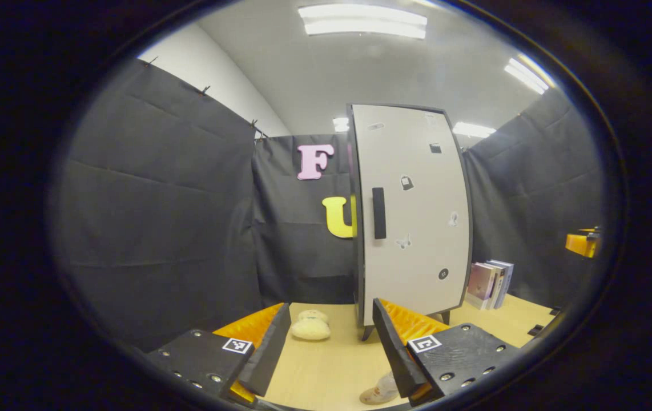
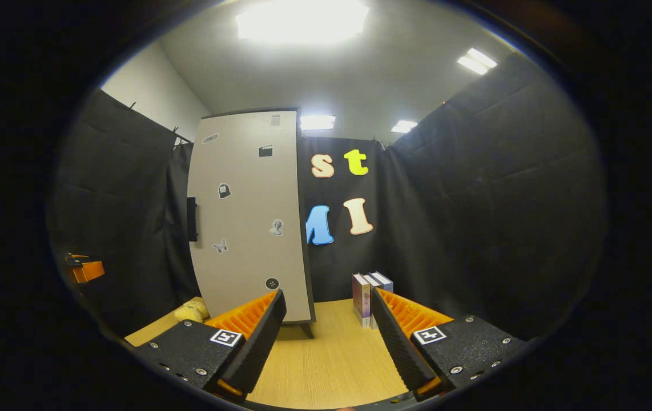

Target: Open the cabinet door with the right hand, grasp the bottle in the cabinet with the left hand and place it on the coaster, then close the cabinet door with the right hand.

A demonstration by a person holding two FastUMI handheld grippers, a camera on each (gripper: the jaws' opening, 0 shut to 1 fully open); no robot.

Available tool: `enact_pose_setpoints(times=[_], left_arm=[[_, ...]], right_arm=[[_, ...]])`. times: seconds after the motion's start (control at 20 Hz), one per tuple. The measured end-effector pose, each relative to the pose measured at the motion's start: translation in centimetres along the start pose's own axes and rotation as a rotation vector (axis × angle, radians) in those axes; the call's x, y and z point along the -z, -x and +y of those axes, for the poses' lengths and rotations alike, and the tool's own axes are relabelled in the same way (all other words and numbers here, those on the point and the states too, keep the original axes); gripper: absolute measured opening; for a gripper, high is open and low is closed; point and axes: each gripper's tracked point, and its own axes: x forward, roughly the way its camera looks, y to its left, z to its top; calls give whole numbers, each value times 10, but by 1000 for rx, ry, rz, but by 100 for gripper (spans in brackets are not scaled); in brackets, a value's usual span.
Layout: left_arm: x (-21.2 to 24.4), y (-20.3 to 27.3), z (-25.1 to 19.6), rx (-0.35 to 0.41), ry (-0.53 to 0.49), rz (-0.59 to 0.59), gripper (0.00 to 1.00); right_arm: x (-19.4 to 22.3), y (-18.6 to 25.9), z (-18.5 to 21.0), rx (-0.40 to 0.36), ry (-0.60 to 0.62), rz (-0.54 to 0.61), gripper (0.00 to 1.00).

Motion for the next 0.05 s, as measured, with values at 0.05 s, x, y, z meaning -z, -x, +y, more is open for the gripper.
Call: enact_pose_setpoints(times=[0.05], left_arm=[[0, -1, 0, -1, -4, 0, 83]], right_arm=[[1, 0, -1, 4, -2, 1, 93]])
